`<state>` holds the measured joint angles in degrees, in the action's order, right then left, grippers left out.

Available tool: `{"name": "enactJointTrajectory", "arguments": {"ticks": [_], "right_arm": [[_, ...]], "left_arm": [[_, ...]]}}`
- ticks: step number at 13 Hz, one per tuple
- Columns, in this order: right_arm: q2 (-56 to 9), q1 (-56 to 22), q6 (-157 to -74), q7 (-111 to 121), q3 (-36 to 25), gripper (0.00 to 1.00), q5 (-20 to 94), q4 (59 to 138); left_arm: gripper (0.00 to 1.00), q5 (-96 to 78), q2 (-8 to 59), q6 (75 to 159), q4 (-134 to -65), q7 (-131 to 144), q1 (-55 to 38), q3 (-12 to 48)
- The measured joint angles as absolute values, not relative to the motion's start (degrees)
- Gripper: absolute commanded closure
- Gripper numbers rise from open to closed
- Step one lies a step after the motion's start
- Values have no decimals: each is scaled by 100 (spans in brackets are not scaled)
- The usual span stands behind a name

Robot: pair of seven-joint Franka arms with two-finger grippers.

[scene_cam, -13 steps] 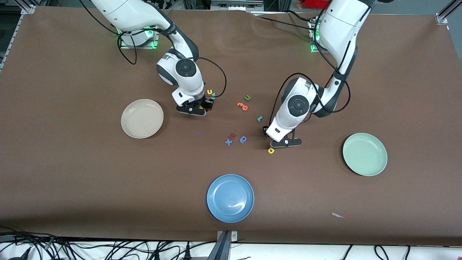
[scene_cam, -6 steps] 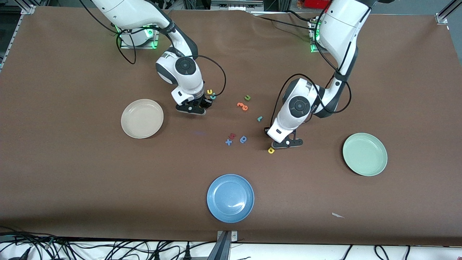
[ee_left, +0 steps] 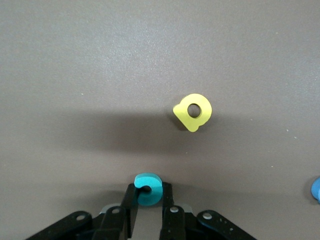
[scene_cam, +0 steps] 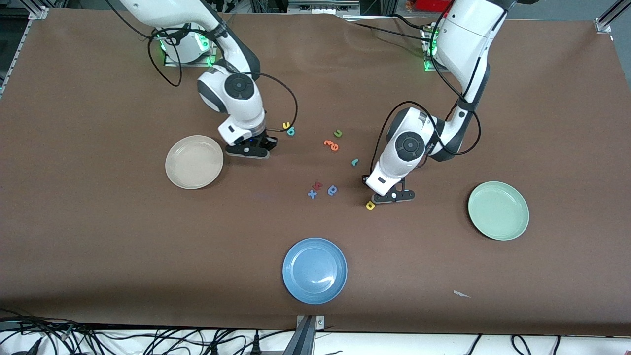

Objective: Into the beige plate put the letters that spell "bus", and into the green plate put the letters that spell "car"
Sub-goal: 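Grasp the yellow s with the right gripper while the left gripper grasps teal c, then drop the s on the white plate while the left gripper drops c on green plate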

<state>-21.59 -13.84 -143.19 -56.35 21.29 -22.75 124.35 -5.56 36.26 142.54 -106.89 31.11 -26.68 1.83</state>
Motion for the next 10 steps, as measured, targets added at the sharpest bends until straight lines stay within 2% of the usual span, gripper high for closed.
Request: {"name": "enactJointTrajectory", "arguments": {"ticks": [4,8,9,10], "right_arm": [[-1665,-677,-13493,-4109,2214,100,-2271,12494],[-1406,115,-13101,-2791,2234,100,-2246,12547],[-1404,222,-13071,-2634,2235,91,-2245,12573],[-1405,282,-13061,-2568,2236,68,-2244,12625]], "left_arm": [[84,-322,3606,14148,-10574,3117,-2638,129],[85,-43,3336,13394,-10166,2784,-2270,-4],[85,-38,3247,13320,-10159,2506,-2096,-10],[85,-37,3184,13245,-10160,2198,-1900,-15]]}}
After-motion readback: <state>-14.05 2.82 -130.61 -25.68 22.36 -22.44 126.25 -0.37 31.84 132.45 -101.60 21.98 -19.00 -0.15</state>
